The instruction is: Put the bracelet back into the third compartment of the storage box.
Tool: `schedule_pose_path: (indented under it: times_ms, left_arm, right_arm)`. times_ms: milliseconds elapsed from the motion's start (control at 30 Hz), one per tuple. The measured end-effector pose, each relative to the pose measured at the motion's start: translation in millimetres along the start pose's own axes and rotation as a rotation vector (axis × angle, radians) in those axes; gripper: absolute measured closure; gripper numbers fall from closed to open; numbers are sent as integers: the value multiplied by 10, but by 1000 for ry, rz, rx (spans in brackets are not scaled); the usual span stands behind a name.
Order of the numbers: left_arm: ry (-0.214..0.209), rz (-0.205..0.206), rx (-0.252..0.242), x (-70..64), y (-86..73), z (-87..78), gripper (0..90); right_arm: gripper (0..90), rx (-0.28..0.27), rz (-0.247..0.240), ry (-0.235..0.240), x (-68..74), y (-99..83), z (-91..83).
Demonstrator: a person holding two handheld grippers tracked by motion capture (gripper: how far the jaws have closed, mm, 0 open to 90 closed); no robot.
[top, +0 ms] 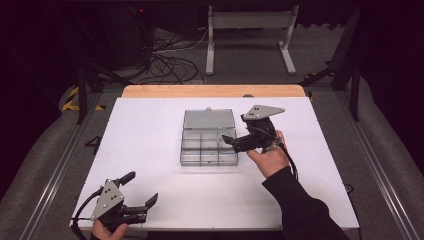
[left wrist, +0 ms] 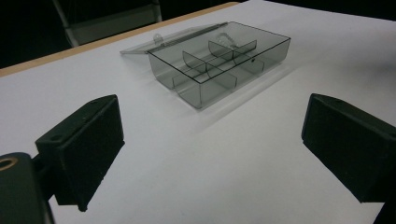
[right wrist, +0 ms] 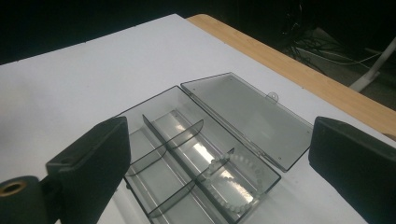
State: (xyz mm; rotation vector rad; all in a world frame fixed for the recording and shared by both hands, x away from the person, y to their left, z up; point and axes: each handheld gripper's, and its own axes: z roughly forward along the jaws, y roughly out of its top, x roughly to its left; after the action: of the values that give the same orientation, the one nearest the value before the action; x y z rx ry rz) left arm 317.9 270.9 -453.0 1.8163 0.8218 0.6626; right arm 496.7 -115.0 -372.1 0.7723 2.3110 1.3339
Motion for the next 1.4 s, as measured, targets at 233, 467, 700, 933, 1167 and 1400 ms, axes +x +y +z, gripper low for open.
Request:
schedule_pose_path:
  times_ms: [233,467,700,933,1167,1400]
  left_arm:
    - [2,-8,-2,-5,0,0,62]
    - [3,0,0,-4,2,0,62]
    - [3,1,0,-3,1,7,62]
    - [2,1,-1,0,1,6,62]
    - [-1,-6,-3,-3,0,1,62]
    - [-1,2,-2,-2,3,3,62]
  right_arm:
    - [44,-11,-11,21,11,-30,-206]
    - [27,-28,-10,24,-4,-99,-387]
    - [21,-42,0,26,-35,-209,-562]
    - [21,-51,2,17,-72,-329,-706]
    - [20,-36,-11,10,-71,-474,-809]
    - [20,-39,-5,11,-74,-644,-912]
